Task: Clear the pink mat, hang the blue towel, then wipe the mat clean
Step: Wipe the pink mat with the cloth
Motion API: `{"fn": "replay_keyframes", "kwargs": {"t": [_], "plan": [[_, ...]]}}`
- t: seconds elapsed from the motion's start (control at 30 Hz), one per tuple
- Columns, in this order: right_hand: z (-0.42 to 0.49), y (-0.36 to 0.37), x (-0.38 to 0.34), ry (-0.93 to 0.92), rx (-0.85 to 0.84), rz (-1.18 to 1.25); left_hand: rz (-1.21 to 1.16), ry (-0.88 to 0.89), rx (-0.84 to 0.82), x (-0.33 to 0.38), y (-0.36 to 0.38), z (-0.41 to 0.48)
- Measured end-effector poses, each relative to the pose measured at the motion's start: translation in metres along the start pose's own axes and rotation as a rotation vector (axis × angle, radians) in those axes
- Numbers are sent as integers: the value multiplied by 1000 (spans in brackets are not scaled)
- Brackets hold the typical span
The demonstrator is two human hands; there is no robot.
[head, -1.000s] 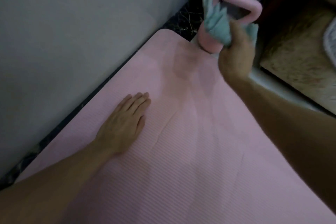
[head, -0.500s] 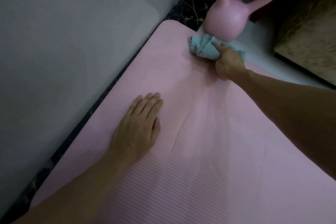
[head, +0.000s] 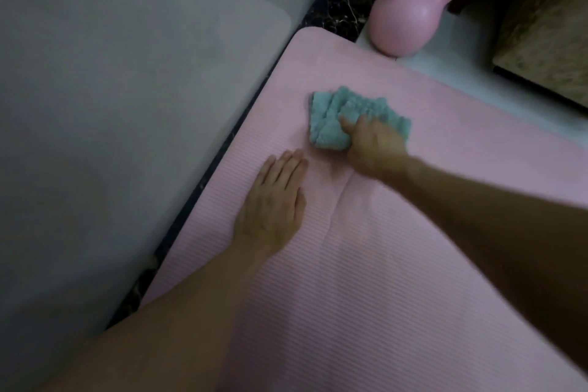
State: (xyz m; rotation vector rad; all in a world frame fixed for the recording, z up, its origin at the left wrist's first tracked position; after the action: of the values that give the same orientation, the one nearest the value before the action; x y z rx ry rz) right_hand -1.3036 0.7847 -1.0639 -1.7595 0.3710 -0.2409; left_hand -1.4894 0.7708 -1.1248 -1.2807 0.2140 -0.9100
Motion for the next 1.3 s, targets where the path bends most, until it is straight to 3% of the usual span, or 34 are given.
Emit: {"fn": "replay_keyframes", "kwargs": {"t": [0.2,0.37,0.53,0.77,0.97,1.2,1.3], "plan": [[-122,50,-75,-6,-24,33,-34,35,-132,-12,6,-2],[-117,58,-80,-87,-4,-61,-37,89,-311,-16,-12,8],[-134,63,-73,-132,51,-80,67,80,-286,-11,-57,-24],[-226,76,-106,-222,107,-17,116,-5,-401,-2,-81,-75],[-324,92,-151,-435,10,60,130,2,-586,-11,-89,-63],[-343,95,-140,-777,-72,22,105,-36,-527,-12,-81,-71],[-314,79,-135,-758,-102,159,111,-41,-501,-12,-80,-66]]}}
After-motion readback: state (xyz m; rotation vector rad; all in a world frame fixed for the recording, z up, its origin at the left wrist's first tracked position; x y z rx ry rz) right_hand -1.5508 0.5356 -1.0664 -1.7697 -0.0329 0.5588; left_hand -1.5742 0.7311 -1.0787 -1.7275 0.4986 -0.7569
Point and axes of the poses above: each hand's wrist, its own z-axis towards the middle knuckle, its own y-axis out of the palm, x = y × z, the point moved 3 cm from there along z, towards the middle knuckle, and after that the axes turned 13 degrees about x, right-handed, at the moved point
